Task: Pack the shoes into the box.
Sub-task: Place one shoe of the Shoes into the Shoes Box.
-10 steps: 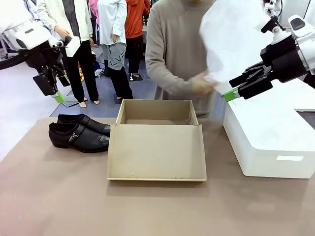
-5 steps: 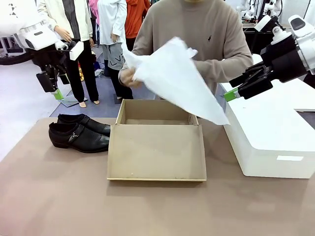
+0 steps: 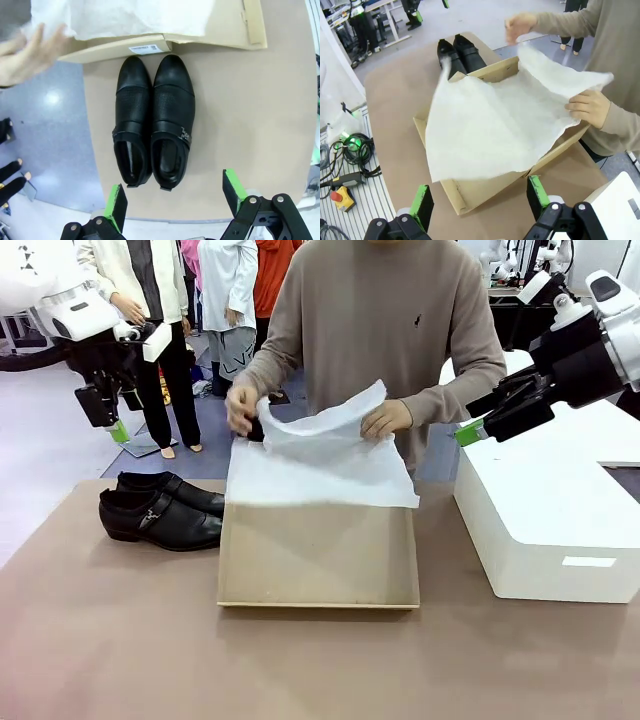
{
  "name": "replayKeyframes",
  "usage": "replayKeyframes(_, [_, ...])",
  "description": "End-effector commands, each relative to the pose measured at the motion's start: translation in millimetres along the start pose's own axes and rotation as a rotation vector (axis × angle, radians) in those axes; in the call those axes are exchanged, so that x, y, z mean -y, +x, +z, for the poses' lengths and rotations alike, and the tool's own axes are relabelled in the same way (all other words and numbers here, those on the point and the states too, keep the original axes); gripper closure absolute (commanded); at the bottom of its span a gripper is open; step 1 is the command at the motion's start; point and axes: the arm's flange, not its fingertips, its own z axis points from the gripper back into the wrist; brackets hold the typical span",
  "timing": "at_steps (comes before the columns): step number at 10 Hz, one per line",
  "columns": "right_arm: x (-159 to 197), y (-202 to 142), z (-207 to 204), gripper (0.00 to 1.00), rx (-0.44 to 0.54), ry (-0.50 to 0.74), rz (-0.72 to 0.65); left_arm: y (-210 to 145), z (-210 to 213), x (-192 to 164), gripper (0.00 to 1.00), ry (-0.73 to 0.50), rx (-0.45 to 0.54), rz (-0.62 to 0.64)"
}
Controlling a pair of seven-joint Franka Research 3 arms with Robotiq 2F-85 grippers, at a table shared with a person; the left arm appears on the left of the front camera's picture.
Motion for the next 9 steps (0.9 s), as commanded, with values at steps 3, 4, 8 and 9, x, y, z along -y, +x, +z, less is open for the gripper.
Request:
replayKeyframes(3, [3.8,0.4,-2.6,0.00,0.027,0.018,0.022,-13.3,-10.7,-24.1,0.00,-0.031,0.004,0.002])
replayKeyframes(4, [3.8,0.4,-2.6,0.00,0.027,0.018,0.022,-17.4,-16.5,-37.6,0.00,-0.040,-0.012,0.007])
replayKeyframes(8, [3.8,0.4,-2.6,0.00,0.027,0.018,0.022,-30.3,-48.3,-82.1,0.00,-0.010,-0.057,0.031])
replayKeyframes(9, [3.8,0.4,-2.6,0.00,0.027,0.018,0.022,-32.9,-58.1,-88.8,0.00,0.001,-0.064,0.025])
